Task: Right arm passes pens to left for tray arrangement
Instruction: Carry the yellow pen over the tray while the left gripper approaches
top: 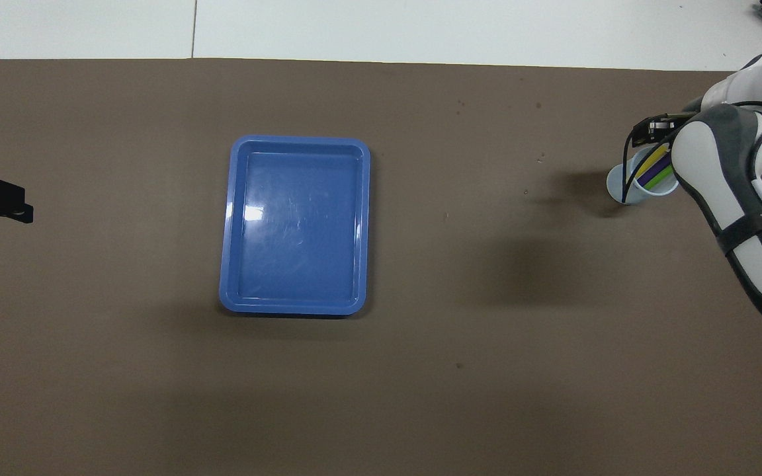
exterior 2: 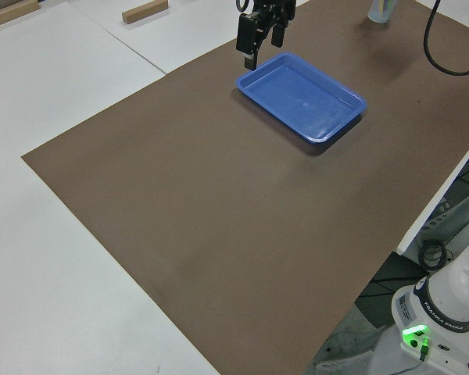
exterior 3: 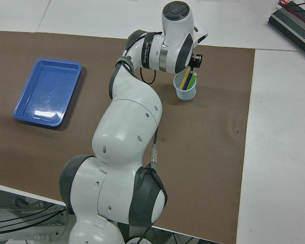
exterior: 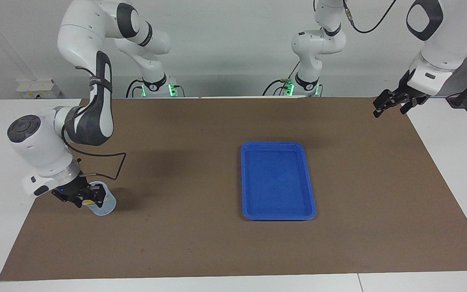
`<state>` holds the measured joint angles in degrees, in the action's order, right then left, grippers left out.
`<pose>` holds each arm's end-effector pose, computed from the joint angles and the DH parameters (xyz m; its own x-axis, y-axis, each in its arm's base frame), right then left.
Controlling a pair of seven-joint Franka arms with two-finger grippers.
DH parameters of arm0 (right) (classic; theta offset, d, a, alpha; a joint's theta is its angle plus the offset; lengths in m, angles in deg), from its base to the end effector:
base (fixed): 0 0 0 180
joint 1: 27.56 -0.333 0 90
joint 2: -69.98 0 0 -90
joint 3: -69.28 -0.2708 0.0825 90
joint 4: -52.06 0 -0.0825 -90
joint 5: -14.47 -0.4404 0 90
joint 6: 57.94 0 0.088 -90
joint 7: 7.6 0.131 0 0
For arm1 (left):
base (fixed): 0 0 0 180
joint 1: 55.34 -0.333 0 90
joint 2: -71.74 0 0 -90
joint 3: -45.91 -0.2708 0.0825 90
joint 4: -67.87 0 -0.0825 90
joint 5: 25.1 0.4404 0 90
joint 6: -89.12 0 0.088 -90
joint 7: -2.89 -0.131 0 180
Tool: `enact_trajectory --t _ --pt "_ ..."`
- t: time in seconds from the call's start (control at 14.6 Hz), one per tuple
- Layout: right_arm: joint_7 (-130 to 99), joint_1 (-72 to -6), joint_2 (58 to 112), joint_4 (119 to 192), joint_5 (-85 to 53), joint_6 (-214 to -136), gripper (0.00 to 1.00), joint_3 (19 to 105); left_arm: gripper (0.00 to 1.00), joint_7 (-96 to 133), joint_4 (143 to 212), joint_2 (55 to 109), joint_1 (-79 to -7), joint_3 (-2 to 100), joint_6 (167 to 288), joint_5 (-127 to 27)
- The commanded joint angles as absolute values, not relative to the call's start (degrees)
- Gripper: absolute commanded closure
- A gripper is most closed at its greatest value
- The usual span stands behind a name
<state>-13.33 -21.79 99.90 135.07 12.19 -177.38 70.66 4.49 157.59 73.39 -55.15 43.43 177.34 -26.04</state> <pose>0.7414 -0.0880 0.3109 0.9926 -0.0390 0.1153 -0.0377 -0.9992 -0.0132 0.6128 0.0220 0.5377 0.9962 0.0673 -0.0553 0.0682 -0.9976 0.0136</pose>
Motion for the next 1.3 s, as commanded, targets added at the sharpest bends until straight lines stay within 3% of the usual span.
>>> enact_trajectory --t 0.0,0.41,0.68,0.89,1.23 --pt "-15.51 -21.06 98.01 137.23 10.25 -176.16 0.38 70.16 0.00 4.74 160.07 71.39 -55.52 43.36 178.68 -26.24" --pt "-15.16 -21.06 97.84 138.10 10.25 -177.21 0.45 70.16 0.00 4.65 160.42 71.30 -55.70 43.36 179.30 -26.24" --pt "-15.07 -20.89 97.31 140.65 10.25 -182.20 0.51 70.16 0.00 4.65 160.51 71.30 -55.70 43.36 179.30 -26.33" --pt "-15.16 -20.62 97.31 140.74 10.25 -182.57 0.71 70.16 0.00 4.65 160.51 71.30 -55.70 43.27 179.30 -26.33" --pt "-15.25 -20.62 97.13 140.83 10.25 -181.78 0.83 70.16 0.00 4.65 160.59 71.30 -55.70 43.27 179.21 -26.24"
